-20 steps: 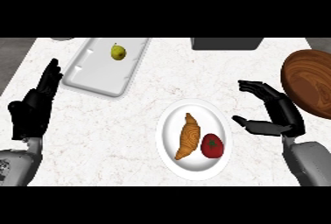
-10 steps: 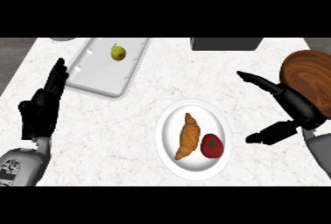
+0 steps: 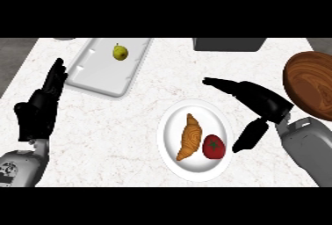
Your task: Pick the croissant from the plate and place it in the bowl
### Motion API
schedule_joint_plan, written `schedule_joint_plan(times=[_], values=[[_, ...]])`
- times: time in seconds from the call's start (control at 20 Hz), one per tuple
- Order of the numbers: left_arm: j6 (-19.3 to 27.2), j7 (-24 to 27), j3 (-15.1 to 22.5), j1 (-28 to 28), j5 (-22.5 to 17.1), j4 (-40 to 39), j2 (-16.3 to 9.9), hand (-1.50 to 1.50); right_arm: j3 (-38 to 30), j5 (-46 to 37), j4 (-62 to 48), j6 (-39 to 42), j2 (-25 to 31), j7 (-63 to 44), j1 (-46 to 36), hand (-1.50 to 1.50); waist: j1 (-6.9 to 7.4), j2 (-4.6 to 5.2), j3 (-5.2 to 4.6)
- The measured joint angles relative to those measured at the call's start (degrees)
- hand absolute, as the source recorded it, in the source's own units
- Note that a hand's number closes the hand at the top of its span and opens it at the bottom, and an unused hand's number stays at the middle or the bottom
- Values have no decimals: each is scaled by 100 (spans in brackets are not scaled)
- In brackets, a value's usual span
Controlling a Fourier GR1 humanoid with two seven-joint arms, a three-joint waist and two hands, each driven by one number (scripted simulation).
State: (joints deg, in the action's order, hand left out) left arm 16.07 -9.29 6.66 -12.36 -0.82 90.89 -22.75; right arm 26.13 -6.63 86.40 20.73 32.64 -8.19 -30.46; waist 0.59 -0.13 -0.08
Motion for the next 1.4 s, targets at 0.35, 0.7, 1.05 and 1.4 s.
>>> schedule_joint_plan(times=[0.35, 0.7, 1.05, 1.4], values=[[-14, 21, -31, -67, 200, -116, 193, 0, 397, -335, -224, 596, -783, -802, -422, -150, -17, 11, 4], [-91, -85, -121, -211, 321, -168, 299, 0, 748, -897, -581, 1068, -1261, -1374, -516, -150, -32, 14, 6], [-297, 8, -334, -124, 389, -179, 360, 0, 748, -1654, -1224, 1144, -1765, -1411, -426, -150, -31, 16, 7], [-463, -1, -468, -24, 530, -39, 505, 0, 578, -2376, -1778, 1025, -2093, -879, -230, -150, -32, 17, 8]])
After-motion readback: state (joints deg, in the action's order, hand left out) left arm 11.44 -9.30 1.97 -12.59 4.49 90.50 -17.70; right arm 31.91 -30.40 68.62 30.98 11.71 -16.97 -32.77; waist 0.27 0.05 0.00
